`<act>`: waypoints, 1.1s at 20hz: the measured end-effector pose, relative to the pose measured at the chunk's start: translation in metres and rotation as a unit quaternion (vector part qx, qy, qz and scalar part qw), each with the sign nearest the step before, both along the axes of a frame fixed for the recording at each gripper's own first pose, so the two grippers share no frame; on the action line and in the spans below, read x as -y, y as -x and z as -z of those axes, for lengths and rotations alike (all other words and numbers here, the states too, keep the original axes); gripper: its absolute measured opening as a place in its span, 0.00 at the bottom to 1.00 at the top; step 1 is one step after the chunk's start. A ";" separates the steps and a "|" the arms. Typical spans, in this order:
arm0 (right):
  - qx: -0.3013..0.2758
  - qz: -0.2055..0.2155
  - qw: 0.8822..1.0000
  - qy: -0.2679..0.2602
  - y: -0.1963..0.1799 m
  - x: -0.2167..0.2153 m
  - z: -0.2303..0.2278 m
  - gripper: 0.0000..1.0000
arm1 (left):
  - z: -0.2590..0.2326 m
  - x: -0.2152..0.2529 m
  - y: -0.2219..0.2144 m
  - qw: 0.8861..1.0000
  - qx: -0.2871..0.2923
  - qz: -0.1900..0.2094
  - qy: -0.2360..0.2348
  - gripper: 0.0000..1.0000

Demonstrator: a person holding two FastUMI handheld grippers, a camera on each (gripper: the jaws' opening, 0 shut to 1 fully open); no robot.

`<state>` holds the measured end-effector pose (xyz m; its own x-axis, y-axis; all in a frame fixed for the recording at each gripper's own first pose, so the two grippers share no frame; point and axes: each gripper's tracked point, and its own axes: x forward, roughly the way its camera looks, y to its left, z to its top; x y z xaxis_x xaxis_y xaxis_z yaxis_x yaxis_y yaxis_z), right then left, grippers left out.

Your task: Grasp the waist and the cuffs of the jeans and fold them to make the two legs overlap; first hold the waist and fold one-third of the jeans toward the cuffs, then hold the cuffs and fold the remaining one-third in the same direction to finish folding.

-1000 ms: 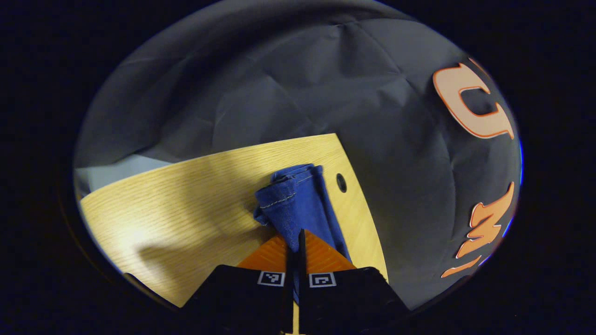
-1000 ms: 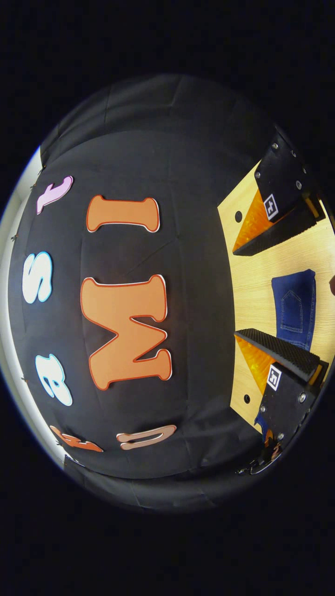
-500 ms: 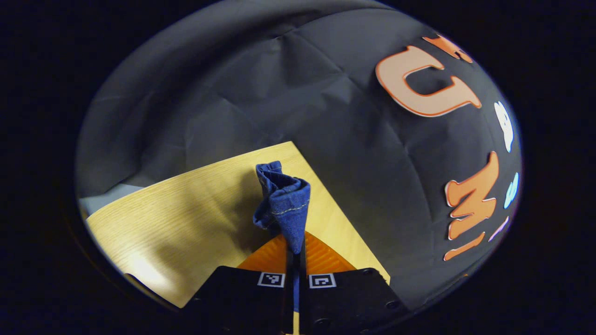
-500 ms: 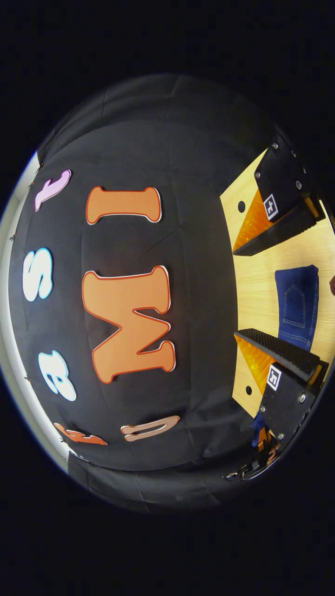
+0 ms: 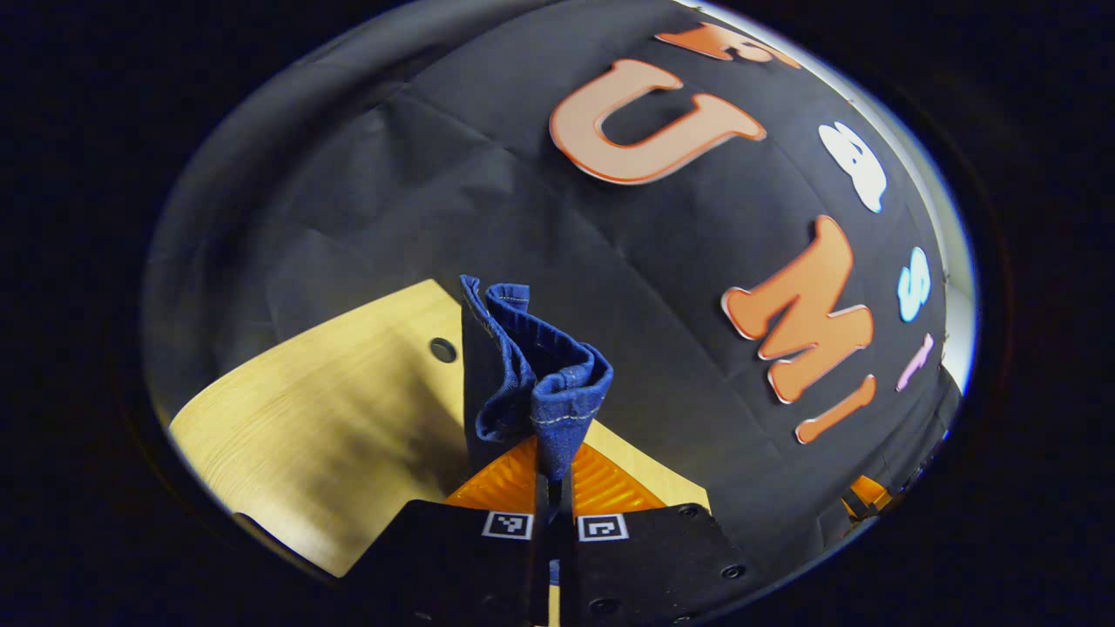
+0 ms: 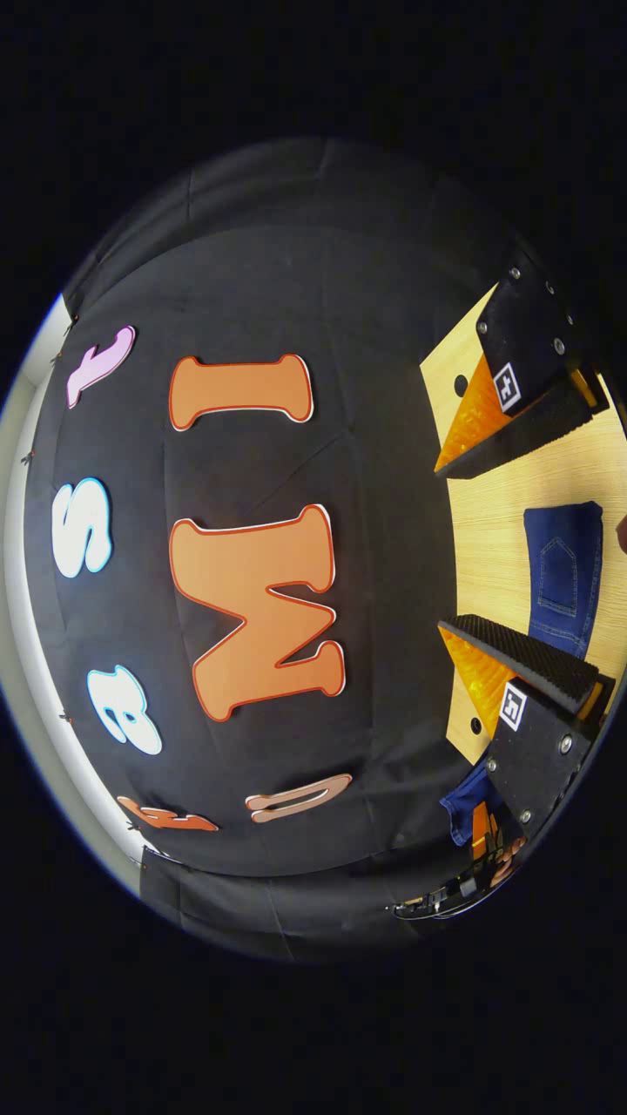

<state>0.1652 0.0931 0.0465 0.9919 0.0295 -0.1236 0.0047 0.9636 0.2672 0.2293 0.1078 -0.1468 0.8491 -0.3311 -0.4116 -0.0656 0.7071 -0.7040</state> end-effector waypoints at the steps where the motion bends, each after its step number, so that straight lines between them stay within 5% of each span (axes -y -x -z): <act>1: 0.002 0.000 1.000 -0.001 0.000 0.002 0.000 0.97 | -0.006 0.015 -0.001 1.000 0.008 0.015 -0.006 0.05; 11: 0.000 0.011 1.000 -0.007 0.004 0.046 0.012 1.00 | -0.038 0.164 -0.002 0.991 0.027 0.129 -0.024 0.05; 22: -0.022 0.024 0.999 -0.026 0.011 0.086 0.036 0.97 | 0.000 0.299 0.014 0.971 -0.031 0.227 -0.074 0.05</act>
<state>0.1542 0.0070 0.0103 0.9859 -0.0101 -0.1673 0.0632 0.9469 0.3152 0.2156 -0.1917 -0.1471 0.6017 -0.5991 -0.5283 0.2374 0.7656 -0.5979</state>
